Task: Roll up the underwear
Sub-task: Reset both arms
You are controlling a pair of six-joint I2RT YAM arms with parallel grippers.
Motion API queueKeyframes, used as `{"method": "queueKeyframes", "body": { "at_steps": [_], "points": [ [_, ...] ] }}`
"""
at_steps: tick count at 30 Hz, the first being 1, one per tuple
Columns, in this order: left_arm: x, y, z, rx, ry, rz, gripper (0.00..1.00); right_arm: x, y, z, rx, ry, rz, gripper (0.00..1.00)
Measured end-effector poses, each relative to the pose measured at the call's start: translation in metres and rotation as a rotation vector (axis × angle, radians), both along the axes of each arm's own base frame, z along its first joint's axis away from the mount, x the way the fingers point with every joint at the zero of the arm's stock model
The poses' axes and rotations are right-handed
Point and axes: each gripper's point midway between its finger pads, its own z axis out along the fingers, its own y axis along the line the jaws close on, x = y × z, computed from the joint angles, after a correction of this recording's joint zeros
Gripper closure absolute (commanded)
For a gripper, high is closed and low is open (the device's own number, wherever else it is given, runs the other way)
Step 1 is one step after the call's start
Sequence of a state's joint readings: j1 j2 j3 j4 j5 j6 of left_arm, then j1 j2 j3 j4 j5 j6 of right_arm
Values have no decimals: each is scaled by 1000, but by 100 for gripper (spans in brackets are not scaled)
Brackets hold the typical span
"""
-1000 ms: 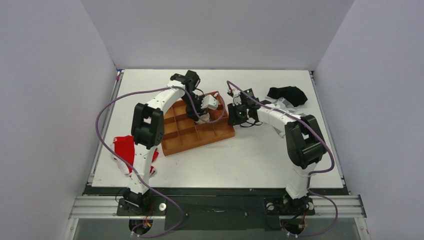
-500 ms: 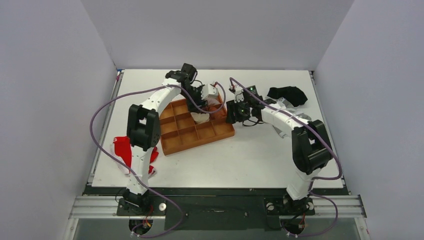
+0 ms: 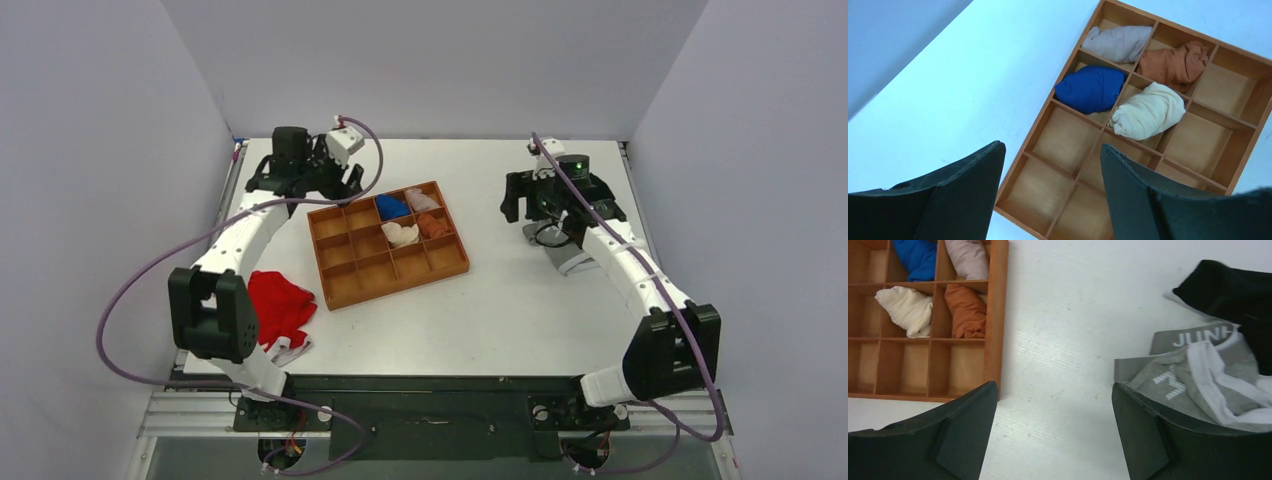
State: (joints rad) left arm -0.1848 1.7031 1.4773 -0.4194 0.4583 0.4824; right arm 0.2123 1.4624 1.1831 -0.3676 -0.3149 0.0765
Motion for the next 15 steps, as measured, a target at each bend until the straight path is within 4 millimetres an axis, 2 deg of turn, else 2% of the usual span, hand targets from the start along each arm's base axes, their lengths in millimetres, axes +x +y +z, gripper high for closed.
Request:
{"method": "queueKeyframes", "body": {
  "at_steps": [5, 7, 12, 15],
  "points": [
    [-22, 35, 16, -104, -49, 193, 24, -11, -32, 22, -51, -85, -70, 19],
    [-27, 47, 24, -135, -73, 262, 0, -16, -44, 26, -61, -101, -98, 18],
    [-47, 87, 37, -176, -150, 465, 3, -28, -82, 34, -81, -134, -203, 18],
    [-64, 104, 42, -183, -203, 553, 3, -39, -102, 43, -87, -166, -269, 17]
  ]
}}
